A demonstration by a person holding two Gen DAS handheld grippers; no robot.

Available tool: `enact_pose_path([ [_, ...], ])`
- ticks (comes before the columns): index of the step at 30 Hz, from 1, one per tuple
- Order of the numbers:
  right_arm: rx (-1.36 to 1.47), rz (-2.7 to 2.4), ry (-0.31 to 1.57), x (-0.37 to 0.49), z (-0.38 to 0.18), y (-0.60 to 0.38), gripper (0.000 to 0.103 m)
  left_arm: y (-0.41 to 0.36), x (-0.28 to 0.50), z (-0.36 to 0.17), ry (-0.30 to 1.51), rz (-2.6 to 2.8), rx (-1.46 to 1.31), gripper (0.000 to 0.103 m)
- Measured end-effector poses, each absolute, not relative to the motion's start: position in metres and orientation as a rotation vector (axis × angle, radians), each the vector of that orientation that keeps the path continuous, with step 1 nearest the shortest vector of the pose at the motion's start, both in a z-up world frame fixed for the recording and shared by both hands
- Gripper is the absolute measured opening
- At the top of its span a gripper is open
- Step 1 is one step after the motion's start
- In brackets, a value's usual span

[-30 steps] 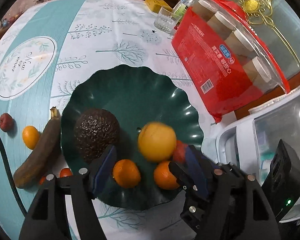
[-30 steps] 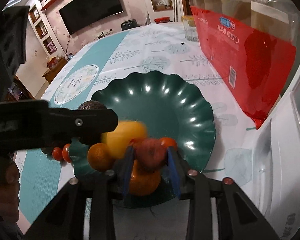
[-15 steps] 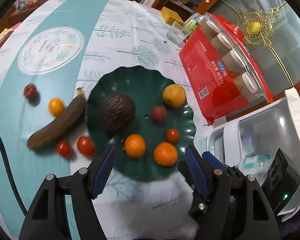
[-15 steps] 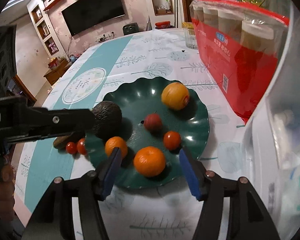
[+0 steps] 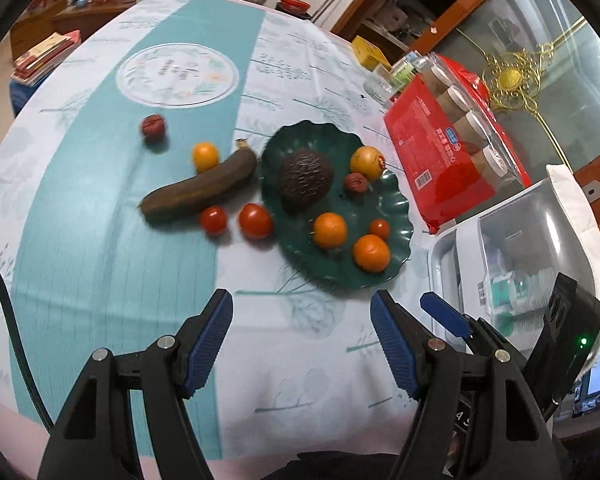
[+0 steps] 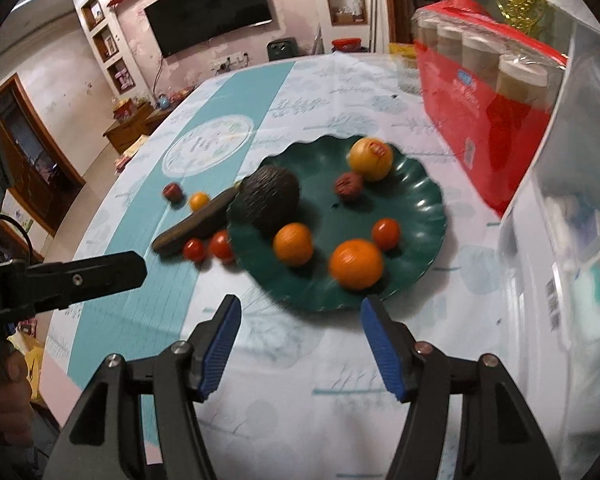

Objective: Organize fruits
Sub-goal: 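Withdraw both open tools from the plate toward the loose fruit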

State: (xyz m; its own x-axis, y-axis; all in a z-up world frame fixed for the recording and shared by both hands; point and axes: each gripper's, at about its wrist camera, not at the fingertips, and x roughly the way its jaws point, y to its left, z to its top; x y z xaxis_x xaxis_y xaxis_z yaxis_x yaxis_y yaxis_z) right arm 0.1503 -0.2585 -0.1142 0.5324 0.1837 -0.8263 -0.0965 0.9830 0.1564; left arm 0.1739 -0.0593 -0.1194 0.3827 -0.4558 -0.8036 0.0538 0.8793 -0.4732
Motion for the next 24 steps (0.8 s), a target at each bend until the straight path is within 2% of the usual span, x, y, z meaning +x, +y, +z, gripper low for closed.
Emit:
enact_pose_path([
  [13,0.020,0.098,1.052,0.133,-0.117,-0.180,0.063,0.018,0.146,-0.127,1.167,-0.331,-0.387,0.070],
  [24,-0.078,-0.112,1.008,0.126,-0.116,-0.099,0.063,0.097,0.165,-0.126,1.199,-0.404,-0.328,0.071],
])
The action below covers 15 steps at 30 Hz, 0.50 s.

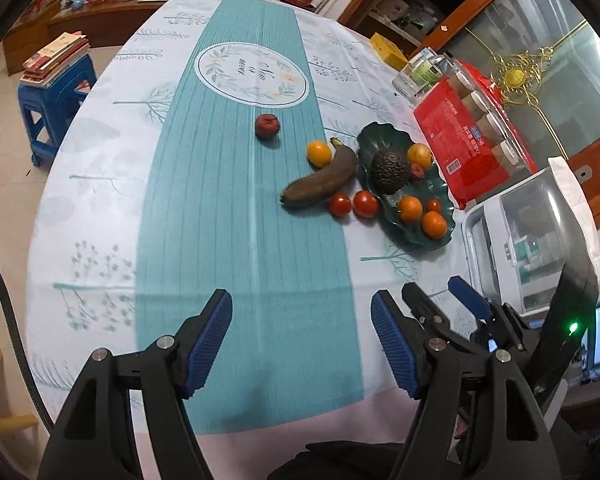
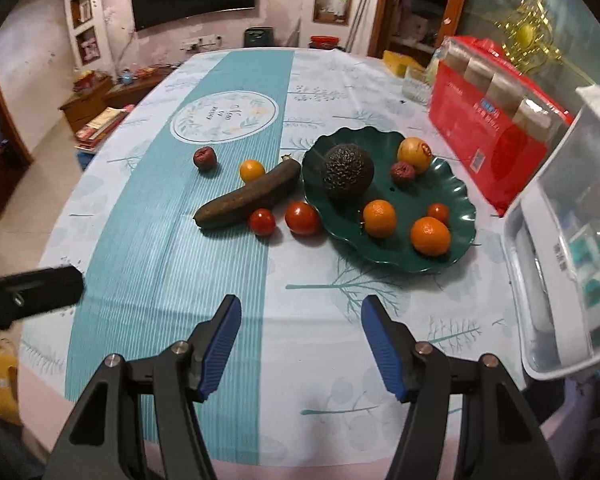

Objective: Organize fruits
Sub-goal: 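Withdraw both open tools from the plate toward the loose fruit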

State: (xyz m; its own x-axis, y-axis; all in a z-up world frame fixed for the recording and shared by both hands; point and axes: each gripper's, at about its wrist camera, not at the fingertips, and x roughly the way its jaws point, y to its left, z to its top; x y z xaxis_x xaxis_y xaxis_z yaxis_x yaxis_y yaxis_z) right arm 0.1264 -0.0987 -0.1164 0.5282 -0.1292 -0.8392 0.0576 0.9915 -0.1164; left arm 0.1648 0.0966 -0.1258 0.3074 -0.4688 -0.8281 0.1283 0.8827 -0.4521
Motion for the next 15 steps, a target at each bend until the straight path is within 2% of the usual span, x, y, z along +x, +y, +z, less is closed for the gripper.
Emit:
enact_pose_path([
  [6,-0.117,-0.186,1.023,0.125,-0.127,-0.061,0.063,0.121,0.192,-0.131,1.231,-0.437,-0.299,0.071],
  [10,-0.111,-0.183,1.010,0.126,-0.130,-0.044,0.063,0.127,0.211,-0.130,1.236,-0.442,-0.263,0.079],
  [15,-0.151,-0.213,0.964,0.138,-0.128,-0.033,0.063,0.127,0.237,-0.127,1.216,-0.453,-0.233,0.082],
])
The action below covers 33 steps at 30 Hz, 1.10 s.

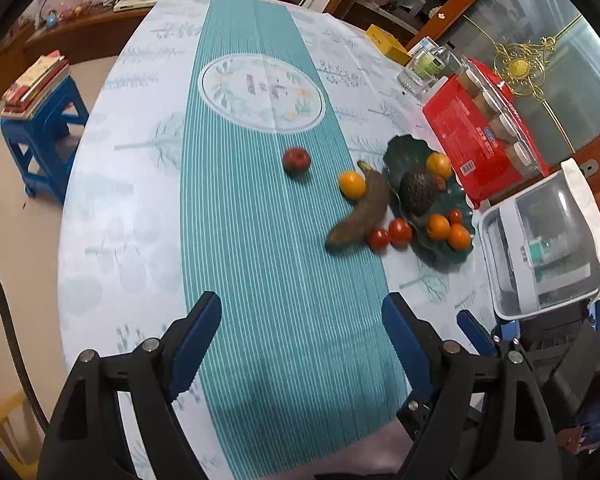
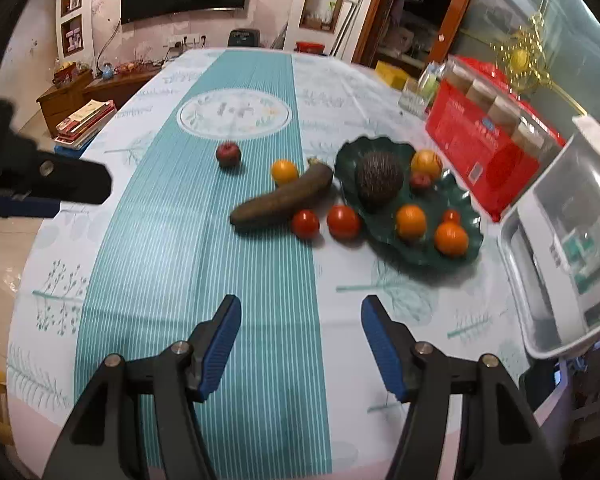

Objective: Organize fruits
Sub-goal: 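Withdraw both open tools from the plate toward the loose fruit, then grasp a second red date with the left tool while the right tool grasps the brown banana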

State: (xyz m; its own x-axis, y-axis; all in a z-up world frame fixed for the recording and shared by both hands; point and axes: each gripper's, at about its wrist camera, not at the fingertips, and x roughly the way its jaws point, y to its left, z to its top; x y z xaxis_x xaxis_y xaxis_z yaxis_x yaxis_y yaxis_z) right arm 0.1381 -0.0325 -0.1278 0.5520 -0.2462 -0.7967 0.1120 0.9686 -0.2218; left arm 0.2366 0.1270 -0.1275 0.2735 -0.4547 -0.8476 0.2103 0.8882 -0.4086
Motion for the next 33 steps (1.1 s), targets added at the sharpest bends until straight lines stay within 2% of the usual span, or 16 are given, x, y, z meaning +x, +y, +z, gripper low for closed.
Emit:
enact_pose_path([
  [14,-0.094,-0.239,0.896,0.210,-0.131,-0.045,0.063,0.100,0.318,-0.147,1.225,-0.413,-0.178,0.084],
  [25,-0.039,-0.227,0.927,0.252,-0.169,-0.060,0.063,0.066,0.380,-0.181,1.220,-0.408,-0.202,0.083],
  [30,-0.011,-0.229,0.947,0.265,-0.182,-0.067,0.063,0.055,0.390,-0.201,1.232,-0.409,-0.201,0.080],
  [33,-0.007,-0.217,0.949,0.269,-0.186,-0.067,0.063,0.050,0.395,-0.213,1.252,-0.404,-0.190,0.072],
])
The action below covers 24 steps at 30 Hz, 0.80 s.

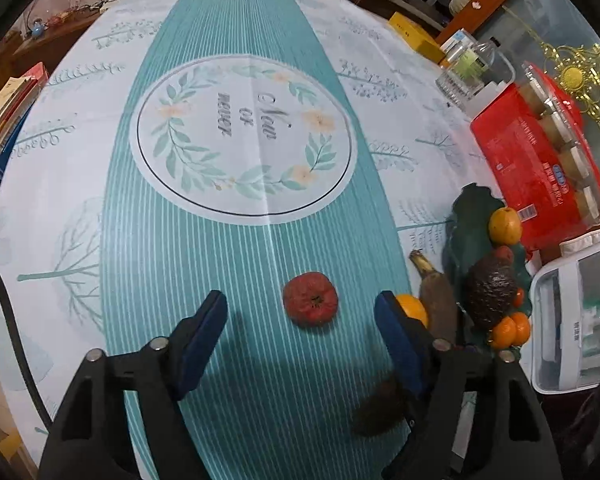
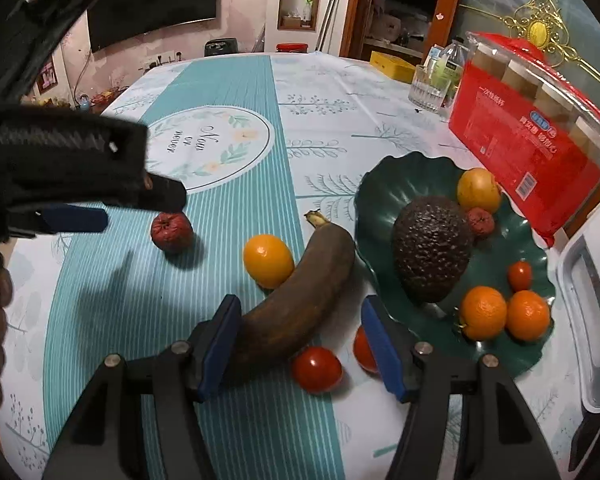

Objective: Organize fruits
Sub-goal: 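Grasp a second red date with the left tool while the right tool grasps the brown banana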

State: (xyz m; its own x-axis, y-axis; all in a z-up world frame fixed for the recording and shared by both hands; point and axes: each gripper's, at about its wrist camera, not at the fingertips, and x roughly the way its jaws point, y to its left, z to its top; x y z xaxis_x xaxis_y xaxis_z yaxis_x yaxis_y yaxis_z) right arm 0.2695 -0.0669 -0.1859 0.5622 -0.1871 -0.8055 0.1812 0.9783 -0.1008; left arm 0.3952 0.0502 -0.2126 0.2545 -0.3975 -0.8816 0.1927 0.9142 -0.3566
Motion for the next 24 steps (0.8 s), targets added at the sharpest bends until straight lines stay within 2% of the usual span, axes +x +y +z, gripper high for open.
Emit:
enact_pose_path([
  [6,-0.017,-0.197,0.975,0.279,-0.193,-0.061,0.063,0.046,0.399,-0.225,1.275,-0.408,-0.195,0.058],
  [13,-0.076,-0.230,1.010,0.289,-0.199,-0.055,0.071,0.040,0.399,-0.229,1.257,-0.418,-0.172,0.049],
  [20,-0.097,-0.264,1.074,0.302,-0.204,-0.054,0.077,0.040,0.400,-0.231,1.243,-0.444,-0.198,0.032],
  [24,-0.074,-0.237,1.096,0.304,-0.205,-0.058,0.078,0.041,0.399,-0.231,1.232,-0.450,-0.204,0.031],
])
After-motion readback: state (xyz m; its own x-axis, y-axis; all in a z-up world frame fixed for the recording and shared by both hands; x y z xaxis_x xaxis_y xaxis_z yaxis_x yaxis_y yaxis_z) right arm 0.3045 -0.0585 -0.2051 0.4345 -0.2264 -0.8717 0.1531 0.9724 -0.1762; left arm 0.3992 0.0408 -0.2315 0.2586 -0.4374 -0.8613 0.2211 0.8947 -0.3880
